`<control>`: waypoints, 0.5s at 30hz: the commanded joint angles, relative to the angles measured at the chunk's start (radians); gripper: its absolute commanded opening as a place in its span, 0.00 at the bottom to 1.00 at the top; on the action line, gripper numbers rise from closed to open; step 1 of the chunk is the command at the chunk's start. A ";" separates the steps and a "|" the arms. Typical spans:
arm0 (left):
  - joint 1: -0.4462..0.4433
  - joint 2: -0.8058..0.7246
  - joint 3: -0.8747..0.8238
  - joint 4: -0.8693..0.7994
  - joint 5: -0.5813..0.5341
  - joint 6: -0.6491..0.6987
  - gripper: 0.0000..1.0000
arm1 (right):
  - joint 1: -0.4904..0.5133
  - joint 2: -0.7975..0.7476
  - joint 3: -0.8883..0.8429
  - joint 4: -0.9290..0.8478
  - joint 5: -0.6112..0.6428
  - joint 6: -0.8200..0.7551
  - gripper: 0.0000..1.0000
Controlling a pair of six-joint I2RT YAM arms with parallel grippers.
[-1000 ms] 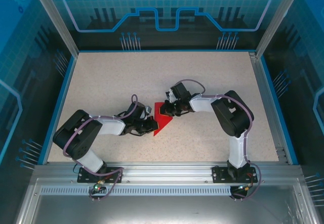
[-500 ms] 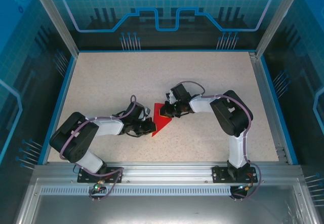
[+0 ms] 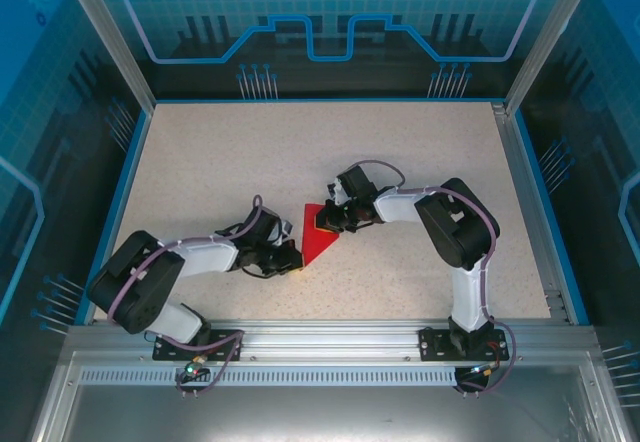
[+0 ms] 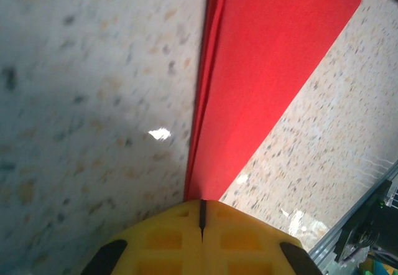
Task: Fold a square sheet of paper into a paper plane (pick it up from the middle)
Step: Fourth fold the wing at the center of the table.
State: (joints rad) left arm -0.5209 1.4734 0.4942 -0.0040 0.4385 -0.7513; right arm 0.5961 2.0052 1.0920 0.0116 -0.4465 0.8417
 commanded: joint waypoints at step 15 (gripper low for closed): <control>0.023 -0.219 0.071 -0.233 -0.039 -0.029 0.15 | 0.004 0.066 -0.023 -0.061 0.097 0.014 0.08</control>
State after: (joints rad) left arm -0.5137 1.2438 0.5049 -0.2783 0.4084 -0.7605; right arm 0.5968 2.0060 1.0920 0.0128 -0.4461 0.8497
